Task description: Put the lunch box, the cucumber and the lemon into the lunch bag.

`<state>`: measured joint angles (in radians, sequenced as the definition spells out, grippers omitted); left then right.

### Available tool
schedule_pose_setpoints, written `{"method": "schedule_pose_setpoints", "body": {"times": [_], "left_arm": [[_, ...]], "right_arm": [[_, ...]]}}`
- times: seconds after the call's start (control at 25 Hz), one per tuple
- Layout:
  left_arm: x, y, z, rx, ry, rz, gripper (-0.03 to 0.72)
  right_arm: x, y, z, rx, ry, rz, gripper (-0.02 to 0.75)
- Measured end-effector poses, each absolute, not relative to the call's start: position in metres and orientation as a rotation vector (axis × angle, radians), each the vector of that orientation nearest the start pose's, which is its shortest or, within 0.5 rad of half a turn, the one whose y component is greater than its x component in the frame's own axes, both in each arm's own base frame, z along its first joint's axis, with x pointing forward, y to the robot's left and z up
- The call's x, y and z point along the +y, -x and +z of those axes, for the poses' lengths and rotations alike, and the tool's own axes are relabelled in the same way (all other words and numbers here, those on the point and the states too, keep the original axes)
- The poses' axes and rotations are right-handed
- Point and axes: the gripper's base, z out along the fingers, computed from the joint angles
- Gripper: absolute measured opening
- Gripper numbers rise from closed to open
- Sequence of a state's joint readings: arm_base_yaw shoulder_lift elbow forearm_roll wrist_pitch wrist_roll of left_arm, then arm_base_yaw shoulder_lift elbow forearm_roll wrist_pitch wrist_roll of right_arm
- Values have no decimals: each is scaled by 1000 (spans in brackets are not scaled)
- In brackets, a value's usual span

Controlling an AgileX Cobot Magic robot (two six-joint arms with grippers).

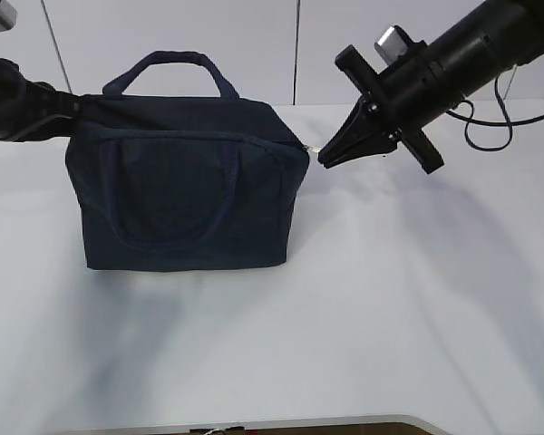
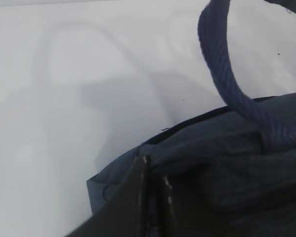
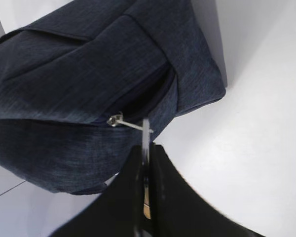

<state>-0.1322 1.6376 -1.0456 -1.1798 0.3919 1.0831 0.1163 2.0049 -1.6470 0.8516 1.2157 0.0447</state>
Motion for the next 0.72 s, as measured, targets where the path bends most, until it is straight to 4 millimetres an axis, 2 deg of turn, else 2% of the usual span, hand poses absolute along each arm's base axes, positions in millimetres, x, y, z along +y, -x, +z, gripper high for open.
{"method": "schedule_pose_setpoints", "body": {"times": [0.24,0.36,0.48,0.6,0.72], "left_arm": [[-79,-346,248,2219,-279,-530,-13],[-80,-346,248,2219,-298,-534,25],[-79,-345,249,2206,-371,-522,151],[-79,-343,256,2173,-420,-501,340],[-79,-339,265,2130,-501,-474,421]], "right_arm": [[111,-407,253,2856,-259,1225,5],[111,-407,253,2854,-244,1221,5],[109,-407,252,2858,-231,1205,5],[108,-407,252,2860,-219,1191,5],[107,-407,252,2861,-213,1181,5]]}}
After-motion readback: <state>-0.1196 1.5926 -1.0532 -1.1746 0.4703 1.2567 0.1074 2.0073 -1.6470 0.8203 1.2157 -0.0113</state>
